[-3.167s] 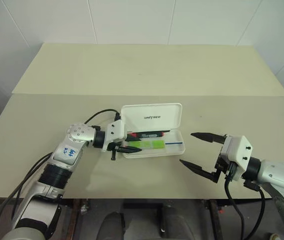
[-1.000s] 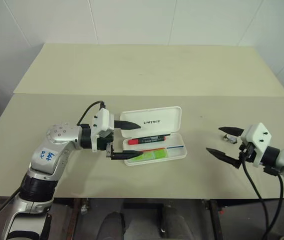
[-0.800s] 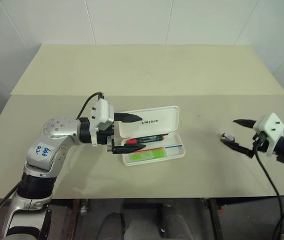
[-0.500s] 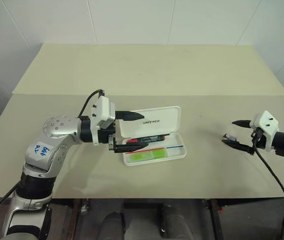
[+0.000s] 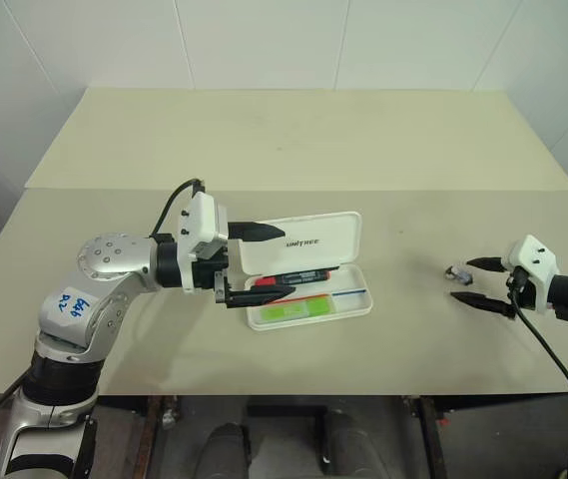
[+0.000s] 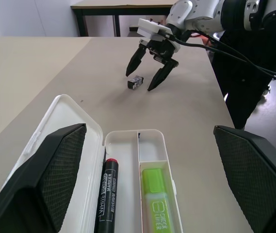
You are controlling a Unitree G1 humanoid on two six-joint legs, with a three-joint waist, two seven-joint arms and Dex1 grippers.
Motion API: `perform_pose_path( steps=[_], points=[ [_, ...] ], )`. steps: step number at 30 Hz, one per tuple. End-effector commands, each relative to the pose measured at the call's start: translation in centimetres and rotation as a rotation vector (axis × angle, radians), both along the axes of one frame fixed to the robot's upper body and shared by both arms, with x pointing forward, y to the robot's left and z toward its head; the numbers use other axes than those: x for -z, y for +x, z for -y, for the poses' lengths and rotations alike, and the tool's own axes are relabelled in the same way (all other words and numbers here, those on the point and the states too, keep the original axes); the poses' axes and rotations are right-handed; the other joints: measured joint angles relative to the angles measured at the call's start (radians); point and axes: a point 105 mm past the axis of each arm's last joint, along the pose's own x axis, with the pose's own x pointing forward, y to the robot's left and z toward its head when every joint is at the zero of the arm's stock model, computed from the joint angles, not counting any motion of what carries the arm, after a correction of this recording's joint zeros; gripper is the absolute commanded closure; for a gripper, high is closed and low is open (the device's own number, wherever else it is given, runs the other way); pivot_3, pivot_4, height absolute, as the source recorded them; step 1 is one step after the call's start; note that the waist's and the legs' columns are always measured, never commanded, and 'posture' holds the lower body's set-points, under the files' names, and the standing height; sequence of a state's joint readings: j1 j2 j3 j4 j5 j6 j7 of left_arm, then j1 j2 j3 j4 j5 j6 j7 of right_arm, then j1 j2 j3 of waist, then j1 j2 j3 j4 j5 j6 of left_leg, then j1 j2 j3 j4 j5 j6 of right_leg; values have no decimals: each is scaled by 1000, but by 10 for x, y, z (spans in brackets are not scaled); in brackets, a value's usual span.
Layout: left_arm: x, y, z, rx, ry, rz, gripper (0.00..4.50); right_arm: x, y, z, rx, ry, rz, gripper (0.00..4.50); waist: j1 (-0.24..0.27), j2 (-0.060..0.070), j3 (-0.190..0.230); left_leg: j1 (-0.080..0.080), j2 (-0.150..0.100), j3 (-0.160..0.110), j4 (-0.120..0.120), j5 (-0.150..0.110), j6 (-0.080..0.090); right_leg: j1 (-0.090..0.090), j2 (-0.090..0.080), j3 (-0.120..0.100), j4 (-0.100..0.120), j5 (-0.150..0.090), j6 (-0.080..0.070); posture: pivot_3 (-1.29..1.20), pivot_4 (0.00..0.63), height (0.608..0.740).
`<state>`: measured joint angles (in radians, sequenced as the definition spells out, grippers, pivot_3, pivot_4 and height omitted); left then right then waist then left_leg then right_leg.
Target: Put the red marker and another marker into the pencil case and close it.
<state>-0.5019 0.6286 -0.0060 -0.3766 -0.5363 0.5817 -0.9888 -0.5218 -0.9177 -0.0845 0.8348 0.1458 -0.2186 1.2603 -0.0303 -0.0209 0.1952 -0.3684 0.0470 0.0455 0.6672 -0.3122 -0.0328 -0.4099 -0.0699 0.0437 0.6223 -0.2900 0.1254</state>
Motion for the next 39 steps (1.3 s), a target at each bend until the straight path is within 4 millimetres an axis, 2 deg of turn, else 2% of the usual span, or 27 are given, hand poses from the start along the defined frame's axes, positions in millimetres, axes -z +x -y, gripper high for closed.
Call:
perform_pose_path(
  steps=[1, 2, 6, 8, 13, 16, 21, 23, 25, 29, 31, 35, 39],
  points=[
    [-12, -4, 1, 13, -22, 43, 0, -5, 2, 0, -7, -4, 17, 1799, 0, 0, 0, 0, 0, 0, 0, 0, 0, 0, 0, 0, 0, 0, 0, 0, 150, 740],
    [-12, -3, 1, 13, -23, 44, 0, -5, 3, -2, -13, 0, 17, 2071, 0, 0, 0, 0, 0, 0, 0, 0, 0, 0, 0, 0, 0, 0, 0, 0, 150, 740],
    [-13, -4, 2, 17, -24, 44, 0, -3, 6, -11, -36, 24, 14, 3609, -2, 0, 0, 0, 0, 0, 0, 0, 0, 0, 0, 0, 0, 0, 0, 0, 150, 740],
    [-13, -4, 2, 18, -25, 45, 0, -2, 6, -14, -45, 32, 8, 4168, -3, 0, 0, 0, 0, 1, 0, 0, 0, 0, 0, 1, 0, 0, 0, 0, 150, 740],
    [-13, -3, 3, 20, -25, 46, 0, 1, 8, -17, -37, 18, 12, 4175, -5, 0, 0, 1, 0, 1, 0, 0, 0, 0, 0, 1, 1, 0, 1, 0, 150, 740],
    [-12, -3, 2, 19, -21, 43, 0, -8, 10, -24, -70, 23, 44, 4175, -10, 0, 0, 1, 0, 2, 0, 0, 0, 0, 0, 2, 1, 1, 1, 0, 150, 740],
    [-7, -4, -5, 8, 1, 33, 0, -38, 8, -57, -216, 43, 122, 4175, -16, 0, 0, 1, 0, 2, 0, 0, -1, -1, 0, 2, 2, 1, 1, 0, 150, 740],
    [-5, -4, -9, -2, 14, 28, 0, -48, 1, -85, -328, 52, 139, 4175, -16, 0, 0, 1, 0, 1, 0, 0, -1, -1, 0, 2, 2, 1, 1, 0, 150, 740],
    [-3, -4, -11, -6, 20, 25, 0, -53, -6, -101, -390, 52, 144, 4175, -13, 0, 0, 1, 0, 1, 0, 0, -1, -1, 0, 2, 2, 1, 1, 0, 150, 740],
    [0, -5, -14, -16, 30, 22, 0, -53, -22, -141, -552, 49, 128, 4175, -2, 0, 0, 0, 0, 1, 0, 0, -1, -1, 0, 2, 1, 1, 1, 0, 150, 740],
    [1, -5, -15, -18, 32, 21, 0, -50, -28, -153, -601, 51, 115, 4175, 1, 0, 0, 0, 0, 1, 0, 0, 0, -1, 0, 1, 1, 1, 1, 0, 150, 740],
    [2, -5, -15, -24, 32, 20, 0, -43, -32, -166, -659, 55, 84, 4175, 5, 0, 0, -1, 0, 1, 0, 0, 0, -1, 0, 1, 0, 1, 1, 0, 150, 740],
    [3, -6, -15, -31, 30, 21, 0, -36, -31, -171, -691, 43, 69, 4175, 3, 0, 0, -1, 0, 1, -1, 0, 0, -1, 0, 1, -1, 1, 1, 0, 150, 740]
  ],
)
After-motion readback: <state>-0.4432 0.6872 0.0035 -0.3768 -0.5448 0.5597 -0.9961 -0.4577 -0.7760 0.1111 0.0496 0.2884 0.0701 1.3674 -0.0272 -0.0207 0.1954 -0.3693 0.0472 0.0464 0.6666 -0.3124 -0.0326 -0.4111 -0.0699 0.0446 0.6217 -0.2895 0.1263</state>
